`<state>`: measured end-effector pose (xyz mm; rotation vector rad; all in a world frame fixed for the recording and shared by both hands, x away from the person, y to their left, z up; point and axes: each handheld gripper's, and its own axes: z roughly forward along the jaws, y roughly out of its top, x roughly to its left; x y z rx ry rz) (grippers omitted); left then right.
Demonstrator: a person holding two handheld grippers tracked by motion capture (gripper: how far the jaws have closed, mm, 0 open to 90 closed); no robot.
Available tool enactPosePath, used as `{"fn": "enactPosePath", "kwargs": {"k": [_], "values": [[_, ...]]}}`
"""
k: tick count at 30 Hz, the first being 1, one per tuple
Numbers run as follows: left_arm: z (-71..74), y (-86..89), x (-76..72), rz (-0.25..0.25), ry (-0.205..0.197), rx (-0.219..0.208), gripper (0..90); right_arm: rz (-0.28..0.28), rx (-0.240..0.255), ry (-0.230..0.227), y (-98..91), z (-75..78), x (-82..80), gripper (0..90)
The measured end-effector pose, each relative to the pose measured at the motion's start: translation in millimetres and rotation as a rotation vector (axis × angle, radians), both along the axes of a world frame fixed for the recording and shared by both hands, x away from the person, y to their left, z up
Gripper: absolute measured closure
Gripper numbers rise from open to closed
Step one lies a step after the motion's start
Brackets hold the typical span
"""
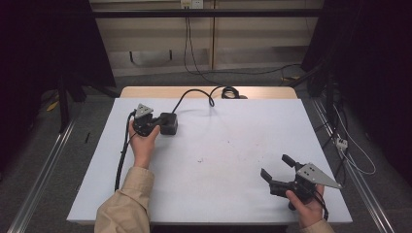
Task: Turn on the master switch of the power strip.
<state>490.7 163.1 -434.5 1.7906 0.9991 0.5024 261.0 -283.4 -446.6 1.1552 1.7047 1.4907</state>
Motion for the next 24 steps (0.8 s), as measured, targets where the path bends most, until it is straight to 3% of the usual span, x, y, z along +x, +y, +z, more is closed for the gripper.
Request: {"fn": "enactPosePath", "kwargs": {"k": [20, 24], "values": [[-3.0, 0.8, -0.2, -0.006, -0.005, -0.002, 90.0, 0.002, -0.005, 0.0, -0.1, -0.1, -0.5, 5.4], [-2.7, -0.5, -0.9, -0.004, -0.008, 0.014, 90.0, 0.0, -0.003, 0.001, 0.1, -0.2, -0.6, 5.4]]}}
